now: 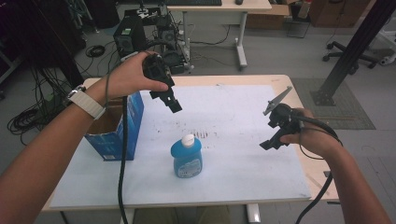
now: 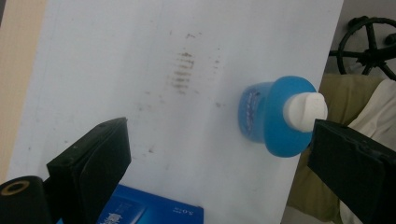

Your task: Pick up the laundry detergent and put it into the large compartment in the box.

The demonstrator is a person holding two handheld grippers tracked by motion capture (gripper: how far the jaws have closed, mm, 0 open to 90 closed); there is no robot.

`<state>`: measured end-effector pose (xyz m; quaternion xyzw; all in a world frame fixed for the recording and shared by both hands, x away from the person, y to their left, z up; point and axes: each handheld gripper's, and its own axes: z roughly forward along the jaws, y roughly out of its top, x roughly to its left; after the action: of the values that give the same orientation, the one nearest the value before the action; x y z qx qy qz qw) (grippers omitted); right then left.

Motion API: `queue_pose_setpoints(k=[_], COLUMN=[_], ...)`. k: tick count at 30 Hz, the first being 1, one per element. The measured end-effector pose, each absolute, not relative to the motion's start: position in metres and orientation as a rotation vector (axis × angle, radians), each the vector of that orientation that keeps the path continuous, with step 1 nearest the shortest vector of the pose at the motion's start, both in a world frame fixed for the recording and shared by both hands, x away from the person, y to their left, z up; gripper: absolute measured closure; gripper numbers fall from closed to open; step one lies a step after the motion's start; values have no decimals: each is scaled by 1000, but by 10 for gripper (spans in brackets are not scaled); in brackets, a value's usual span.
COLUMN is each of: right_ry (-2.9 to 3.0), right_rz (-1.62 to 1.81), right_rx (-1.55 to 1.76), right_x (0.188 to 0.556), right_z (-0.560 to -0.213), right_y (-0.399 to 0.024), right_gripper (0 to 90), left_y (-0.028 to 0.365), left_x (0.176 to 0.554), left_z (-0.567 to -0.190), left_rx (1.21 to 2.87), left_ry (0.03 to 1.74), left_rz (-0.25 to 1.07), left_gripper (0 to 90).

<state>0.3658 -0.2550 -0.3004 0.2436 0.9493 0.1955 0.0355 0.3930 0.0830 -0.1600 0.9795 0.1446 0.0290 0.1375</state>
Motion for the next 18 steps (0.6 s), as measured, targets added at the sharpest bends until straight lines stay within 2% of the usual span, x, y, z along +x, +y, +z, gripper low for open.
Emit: queue_pose_setpoints(k=[18], right_ry=[2930], right_rz=[599], right_rx=[724], right_x=[366], right_z=[-301], right_y=[-250], right_gripper=[82], left_y=[81], left_x=[386], left_z=[-157], left_rx=[2837], left_ry=[440], left_rz=[92], left_gripper=[76])
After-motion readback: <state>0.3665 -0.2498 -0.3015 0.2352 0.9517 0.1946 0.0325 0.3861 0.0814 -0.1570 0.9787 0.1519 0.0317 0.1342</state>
